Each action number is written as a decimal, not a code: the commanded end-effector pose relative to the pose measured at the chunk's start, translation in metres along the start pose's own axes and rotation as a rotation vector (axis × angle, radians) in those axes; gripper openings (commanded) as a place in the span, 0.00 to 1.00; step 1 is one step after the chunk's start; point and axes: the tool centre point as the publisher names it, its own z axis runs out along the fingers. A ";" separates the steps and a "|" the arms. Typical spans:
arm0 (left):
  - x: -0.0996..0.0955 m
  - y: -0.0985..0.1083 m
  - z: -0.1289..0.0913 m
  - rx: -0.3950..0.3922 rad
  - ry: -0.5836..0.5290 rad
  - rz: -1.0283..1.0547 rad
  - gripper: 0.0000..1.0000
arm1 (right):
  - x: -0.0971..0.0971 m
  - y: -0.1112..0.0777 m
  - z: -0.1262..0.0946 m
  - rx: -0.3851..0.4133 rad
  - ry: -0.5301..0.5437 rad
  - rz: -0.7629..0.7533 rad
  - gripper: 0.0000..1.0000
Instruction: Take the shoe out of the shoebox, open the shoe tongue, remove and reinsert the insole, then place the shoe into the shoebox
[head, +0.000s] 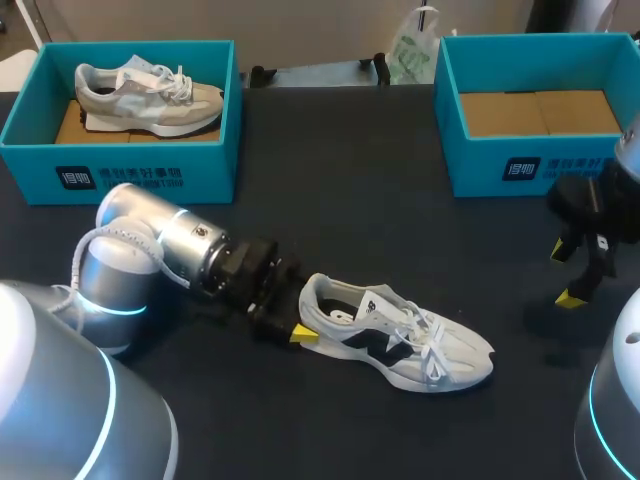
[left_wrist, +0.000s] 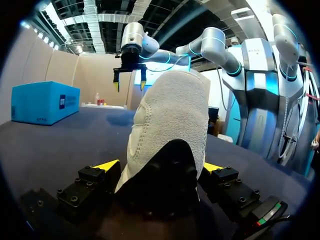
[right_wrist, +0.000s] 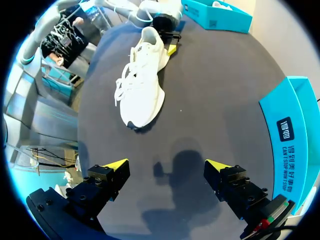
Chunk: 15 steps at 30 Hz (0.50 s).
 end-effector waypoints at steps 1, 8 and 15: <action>0.002 0.001 0.006 0.002 0.000 -0.001 1.00 | 0.001 0.000 0.000 0.000 -0.001 0.000 1.00; 0.003 0.001 0.011 0.014 -0.018 0.001 1.00 | 0.001 0.000 0.000 0.000 -0.001 0.000 1.00; 0.003 0.000 0.013 0.017 -0.054 -0.003 1.00 | 0.001 0.000 0.000 0.000 -0.001 0.000 1.00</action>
